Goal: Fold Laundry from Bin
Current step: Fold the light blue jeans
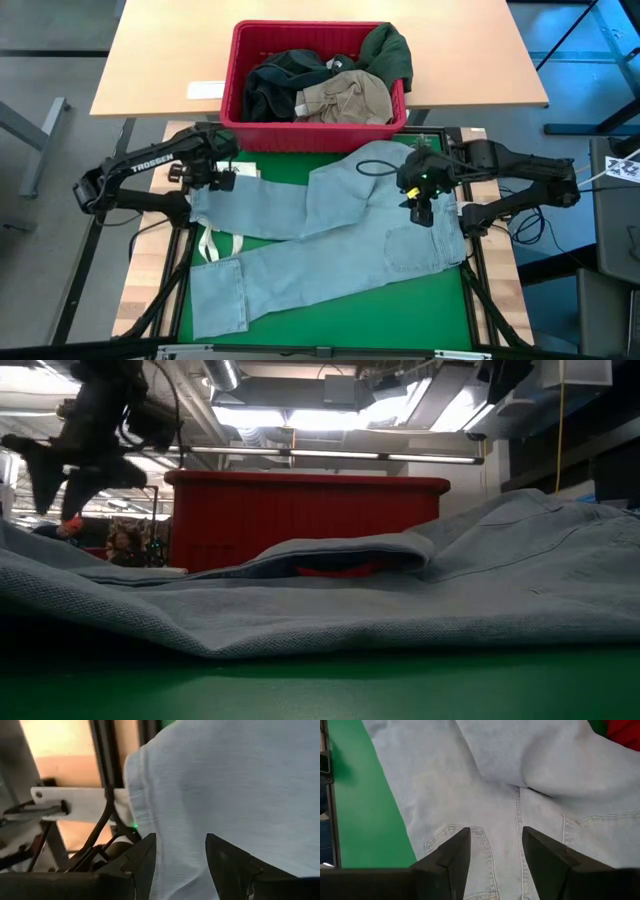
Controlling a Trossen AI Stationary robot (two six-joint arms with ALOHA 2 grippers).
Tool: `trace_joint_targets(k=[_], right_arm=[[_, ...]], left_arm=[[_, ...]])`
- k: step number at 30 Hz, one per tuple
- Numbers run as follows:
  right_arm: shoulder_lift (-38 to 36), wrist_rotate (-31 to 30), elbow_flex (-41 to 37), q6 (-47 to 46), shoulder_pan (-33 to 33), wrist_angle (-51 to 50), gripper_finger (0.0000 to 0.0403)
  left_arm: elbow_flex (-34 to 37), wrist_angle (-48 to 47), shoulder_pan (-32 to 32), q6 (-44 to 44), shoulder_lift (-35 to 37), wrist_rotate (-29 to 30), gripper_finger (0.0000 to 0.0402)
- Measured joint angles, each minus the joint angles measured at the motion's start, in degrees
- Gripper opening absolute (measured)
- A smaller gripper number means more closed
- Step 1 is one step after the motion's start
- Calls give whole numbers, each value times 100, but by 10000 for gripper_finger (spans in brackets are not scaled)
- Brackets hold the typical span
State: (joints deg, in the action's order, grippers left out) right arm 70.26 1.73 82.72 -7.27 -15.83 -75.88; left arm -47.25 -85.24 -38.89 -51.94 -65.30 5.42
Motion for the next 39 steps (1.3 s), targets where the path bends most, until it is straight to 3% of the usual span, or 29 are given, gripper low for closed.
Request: trace_joint_targets(k=[8, 22, 39], right_arm=[[0, -133, 0, 1, 177, 64, 179], [0, -143, 0, 6, 159, 149, 179], [0, -122, 0, 28, 159, 151, 179]], left_arm=[[404, 274, -528, -4, 0, 435, 165], [392, 285, -1377, 0, 0, 458, 165], [392, 460, -1638, 552, 0, -42, 165]])
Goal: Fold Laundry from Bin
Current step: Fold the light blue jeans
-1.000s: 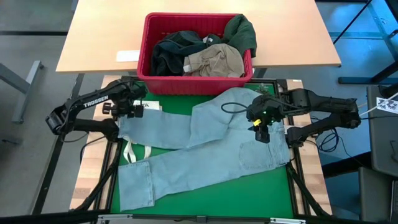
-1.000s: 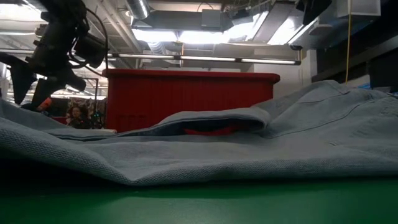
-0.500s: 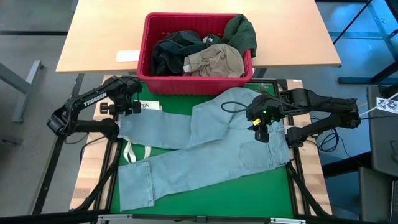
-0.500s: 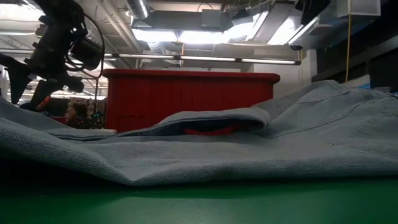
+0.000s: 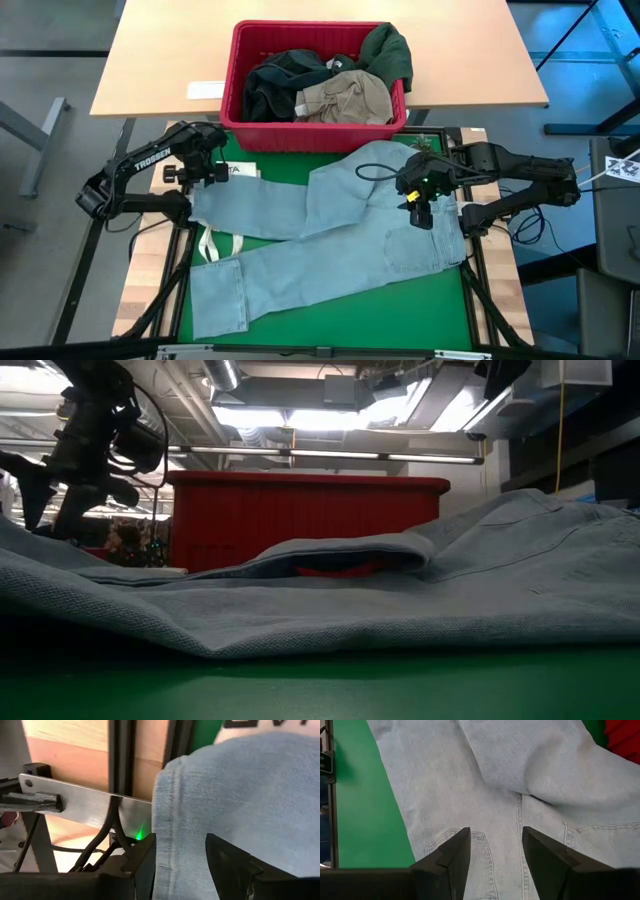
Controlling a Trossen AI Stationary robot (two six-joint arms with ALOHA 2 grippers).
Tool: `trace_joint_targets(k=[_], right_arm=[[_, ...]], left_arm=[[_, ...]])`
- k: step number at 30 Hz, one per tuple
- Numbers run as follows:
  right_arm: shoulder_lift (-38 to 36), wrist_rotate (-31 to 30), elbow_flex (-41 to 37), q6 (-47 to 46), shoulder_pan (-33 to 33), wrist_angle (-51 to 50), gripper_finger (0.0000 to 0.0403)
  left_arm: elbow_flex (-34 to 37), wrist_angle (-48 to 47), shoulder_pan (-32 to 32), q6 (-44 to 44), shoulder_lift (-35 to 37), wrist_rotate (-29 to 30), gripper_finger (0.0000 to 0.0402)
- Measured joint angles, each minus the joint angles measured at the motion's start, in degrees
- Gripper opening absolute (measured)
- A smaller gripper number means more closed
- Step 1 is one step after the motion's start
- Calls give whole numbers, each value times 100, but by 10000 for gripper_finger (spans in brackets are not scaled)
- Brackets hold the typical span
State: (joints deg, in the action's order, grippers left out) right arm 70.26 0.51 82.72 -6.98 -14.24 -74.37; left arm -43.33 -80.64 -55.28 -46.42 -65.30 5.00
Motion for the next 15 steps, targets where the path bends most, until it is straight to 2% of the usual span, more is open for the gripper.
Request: trace_joint_targets(k=[3, 9, 15], right_arm=[[0, 0, 0, 0, 0, 0, 179], [0, -2, 0, 0, 0, 0, 179], [0, -2, 0, 0, 0, 79, 179]], left_arm=[[-4, 11, -78, 35, 0, -42, 165], [-211, 420, -105, 629, 0, -580, 165], [-271, 796, -326, 759, 0, -286, 165]])
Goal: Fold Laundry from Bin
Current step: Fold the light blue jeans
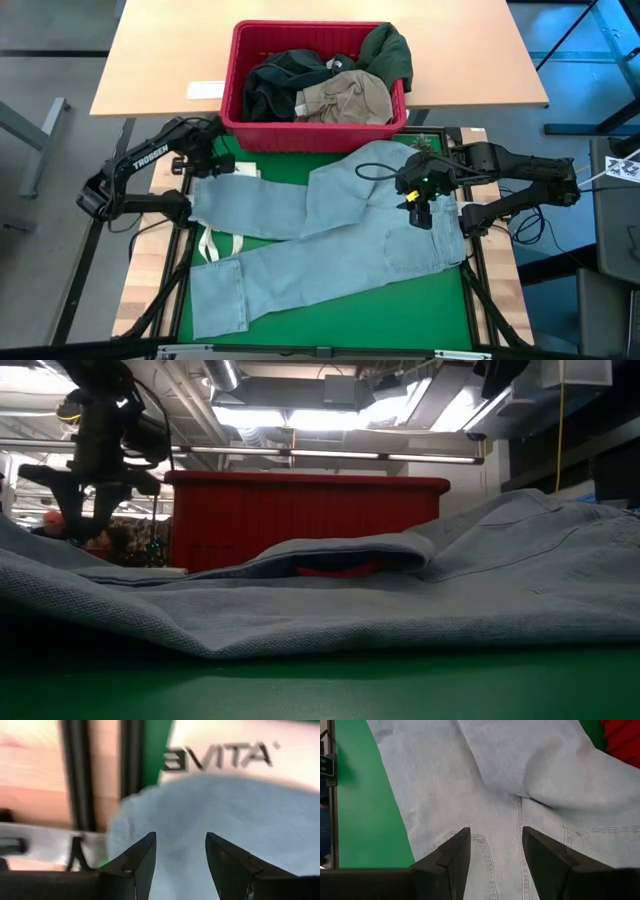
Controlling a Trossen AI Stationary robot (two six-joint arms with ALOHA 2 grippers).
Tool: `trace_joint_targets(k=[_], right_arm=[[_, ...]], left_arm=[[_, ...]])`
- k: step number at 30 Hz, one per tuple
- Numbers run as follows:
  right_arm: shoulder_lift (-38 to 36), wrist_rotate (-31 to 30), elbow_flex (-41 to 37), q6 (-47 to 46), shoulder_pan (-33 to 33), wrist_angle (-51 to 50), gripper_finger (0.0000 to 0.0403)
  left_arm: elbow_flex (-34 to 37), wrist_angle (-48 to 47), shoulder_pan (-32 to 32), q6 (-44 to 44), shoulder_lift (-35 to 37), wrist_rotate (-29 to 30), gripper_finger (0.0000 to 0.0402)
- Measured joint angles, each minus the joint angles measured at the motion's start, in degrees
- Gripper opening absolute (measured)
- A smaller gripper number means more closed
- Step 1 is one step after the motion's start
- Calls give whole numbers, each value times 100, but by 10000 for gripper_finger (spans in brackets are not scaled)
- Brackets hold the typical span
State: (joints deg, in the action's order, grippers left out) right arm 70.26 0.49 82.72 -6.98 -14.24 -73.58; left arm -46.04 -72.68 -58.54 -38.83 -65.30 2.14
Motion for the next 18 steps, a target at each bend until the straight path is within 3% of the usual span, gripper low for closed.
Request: trace_joint_targets(k=[8, 12, 18], right_arm=[[2, -2, 0, 0, 0, 10, 179], [2, -2, 0, 0, 0, 17, 179], [2, -4, 0, 2, 0, 21, 179]], left_arm=[[0, -170, -865, 479, -277, 397, 165], [0, -501, -1145, 967, -422, 393, 165], [238, -286, -1310, 1004, -592, 127, 165]])
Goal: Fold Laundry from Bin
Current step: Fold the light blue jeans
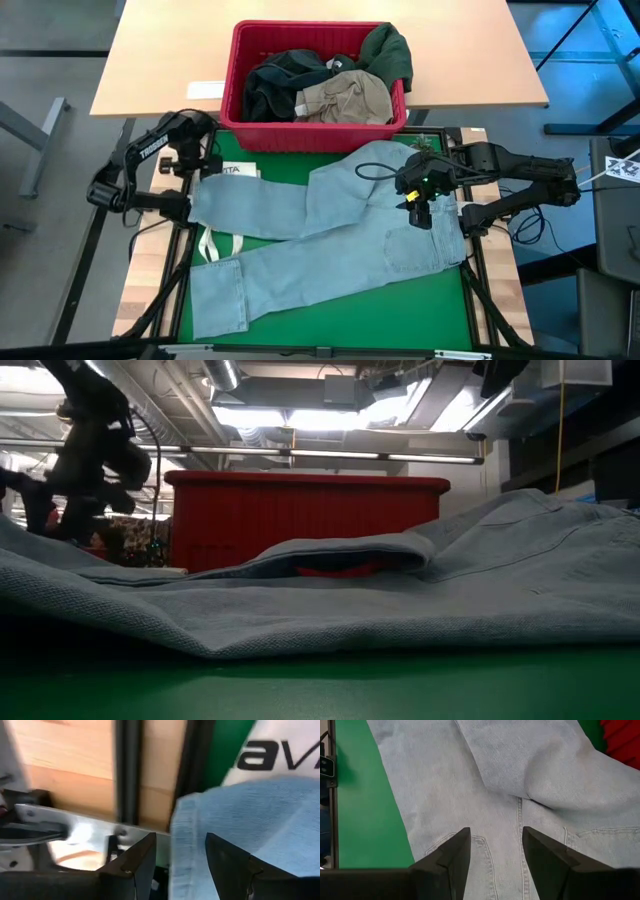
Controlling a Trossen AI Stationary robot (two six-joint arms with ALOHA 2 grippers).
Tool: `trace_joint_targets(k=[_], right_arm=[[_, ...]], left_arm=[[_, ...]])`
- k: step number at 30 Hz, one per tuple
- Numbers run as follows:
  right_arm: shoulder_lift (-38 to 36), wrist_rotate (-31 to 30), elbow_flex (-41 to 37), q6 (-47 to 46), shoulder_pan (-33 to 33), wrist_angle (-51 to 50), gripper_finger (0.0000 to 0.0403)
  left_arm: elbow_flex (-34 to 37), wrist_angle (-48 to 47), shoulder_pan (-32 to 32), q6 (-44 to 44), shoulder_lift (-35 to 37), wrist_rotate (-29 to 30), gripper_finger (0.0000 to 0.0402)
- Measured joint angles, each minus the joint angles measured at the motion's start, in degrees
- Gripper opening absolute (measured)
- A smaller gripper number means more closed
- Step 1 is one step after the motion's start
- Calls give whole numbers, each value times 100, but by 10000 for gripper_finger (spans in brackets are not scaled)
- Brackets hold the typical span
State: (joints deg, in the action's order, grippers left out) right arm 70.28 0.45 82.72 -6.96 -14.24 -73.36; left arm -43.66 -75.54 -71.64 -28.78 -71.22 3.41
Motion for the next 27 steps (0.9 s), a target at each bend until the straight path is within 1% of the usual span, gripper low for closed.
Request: trace_joint_targets(k=[3, 9, 16, 19, 21, 24, 25, 27], right_arm=[[0, 0, 0, 0, 0, 0, 179], [0, -22, 0, 0, -2, -2, 179], [0, -20, 0, 0, -2, -4, 179], [0, -17, 0, 0, -2, -4, 179], [0, -15, 0, -1, -1, -4, 179], [0, -15, 0, 0, -2, -4, 179], [0, -14, 0, -1, -2, -4, 179], [0, 10, 0, -1, 0, -4, 179]], left_arm=[[181, 103, 0, 73, -210, -430, 165], [129, 109, 30, 106, -536, -815, 165], [129, 129, 31, 119, -739, -871, 159], [129, 123, 31, 257, -737, -871, 128], [129, 113, 31, 250, -737, -868, 93], [129, 120, 31, 230, -737, -835, 27], [129, 120, 31, 211, -737, -801, 14], [129, 118, 31, 197, -737, -755, 8]])
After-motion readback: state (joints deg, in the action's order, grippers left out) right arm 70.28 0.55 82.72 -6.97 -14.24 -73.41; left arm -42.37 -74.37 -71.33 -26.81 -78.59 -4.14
